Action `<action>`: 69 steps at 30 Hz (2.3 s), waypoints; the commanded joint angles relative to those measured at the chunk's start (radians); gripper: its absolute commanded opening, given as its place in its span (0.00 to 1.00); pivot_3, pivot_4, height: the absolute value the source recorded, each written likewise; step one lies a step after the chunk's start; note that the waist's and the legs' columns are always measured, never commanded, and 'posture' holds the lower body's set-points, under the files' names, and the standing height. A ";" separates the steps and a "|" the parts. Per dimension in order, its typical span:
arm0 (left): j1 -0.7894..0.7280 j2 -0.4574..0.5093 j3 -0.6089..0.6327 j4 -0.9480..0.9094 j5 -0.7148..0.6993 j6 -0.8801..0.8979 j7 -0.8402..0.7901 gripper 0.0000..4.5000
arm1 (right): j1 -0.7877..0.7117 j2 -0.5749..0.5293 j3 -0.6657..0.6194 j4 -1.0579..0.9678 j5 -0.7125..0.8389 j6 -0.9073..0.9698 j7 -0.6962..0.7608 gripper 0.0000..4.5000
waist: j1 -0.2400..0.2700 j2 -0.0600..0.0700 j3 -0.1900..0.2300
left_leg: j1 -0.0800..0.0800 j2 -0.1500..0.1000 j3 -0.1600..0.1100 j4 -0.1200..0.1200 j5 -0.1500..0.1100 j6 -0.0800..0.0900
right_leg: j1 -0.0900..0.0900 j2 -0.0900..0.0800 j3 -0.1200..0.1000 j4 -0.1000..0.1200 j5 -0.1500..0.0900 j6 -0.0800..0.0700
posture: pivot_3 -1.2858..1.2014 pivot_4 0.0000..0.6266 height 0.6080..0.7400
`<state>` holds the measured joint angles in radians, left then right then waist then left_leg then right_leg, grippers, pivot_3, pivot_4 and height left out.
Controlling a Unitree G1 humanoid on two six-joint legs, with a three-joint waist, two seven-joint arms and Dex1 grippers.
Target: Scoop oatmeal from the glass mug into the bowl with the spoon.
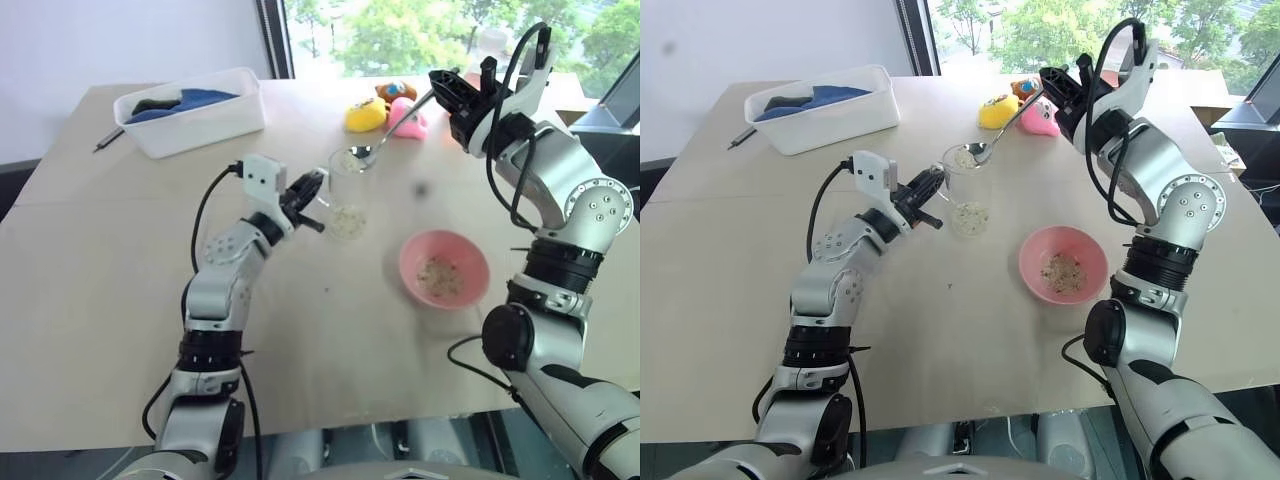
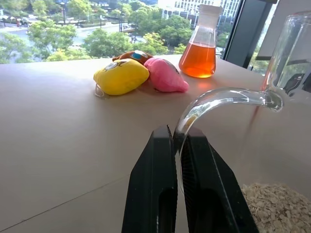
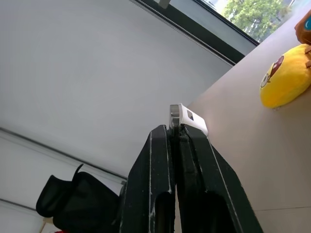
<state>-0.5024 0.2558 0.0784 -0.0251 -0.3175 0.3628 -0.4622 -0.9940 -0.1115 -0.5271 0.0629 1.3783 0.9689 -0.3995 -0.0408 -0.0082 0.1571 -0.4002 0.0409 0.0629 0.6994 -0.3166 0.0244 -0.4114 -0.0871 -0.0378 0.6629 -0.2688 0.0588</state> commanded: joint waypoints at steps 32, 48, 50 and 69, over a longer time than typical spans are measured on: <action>-0.029 -0.020 0.004 0.010 -0.011 -0.054 -0.009 0.05 | 0.133 0.007 0.060 -0.111 0.404 -0.273 -0.243 0.00 | 0.001 0.000 0.000 | 0.000 0.000 0.000 0.000 0.000 0.000 | 0.000 0.000 0.000 0.000 0.000 0.000 | 0.52 0.24 1.00; -0.060 0.000 -0.020 0.109 0.008 -0.094 -0.073 0.05 | 0.363 -0.137 -0.018 -0.321 0.594 -0.312 -0.300 0.00 | 0.009 0.000 0.000 | 0.000 0.000 0.000 0.000 0.000 0.000 | 0.000 0.000 0.000 0.000 0.000 0.000 | 0.52 0.24 1.00; -0.064 -0.001 -0.023 0.123 0.010 -0.099 -0.082 0.05 | 0.406 -0.147 -0.048 -0.355 0.594 -0.305 -0.300 0.00 | 0.010 0.000 0.000 | 0.000 0.000 0.000 0.000 0.000 0.000 | 0.000 0.000 0.001 0.000 0.000 0.000 | 0.52 0.24 1.00; -0.100 -0.014 -0.052 0.201 0.020 -0.125 -0.134 0.05 | 0.778 -0.168 -0.146 -0.574 0.594 -0.320 -0.251 0.00 | 0.032 0.000 0.000 | 0.000 0.000 -0.001 0.000 0.000 0.000 | 0.000 0.000 0.002 0.000 0.000 0.000 | 0.52 0.24 1.00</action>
<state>-0.5793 0.2447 0.0283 0.2033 -0.2954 0.2715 -0.5866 -0.2239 -0.2686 -0.6461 -0.4616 1.9335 0.6655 -0.6784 -0.0092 -0.0083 0.1570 -0.4001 0.0409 0.0615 0.6995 -0.3167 0.0247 -0.4112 -0.0870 -0.0358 0.6627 -0.2688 0.0589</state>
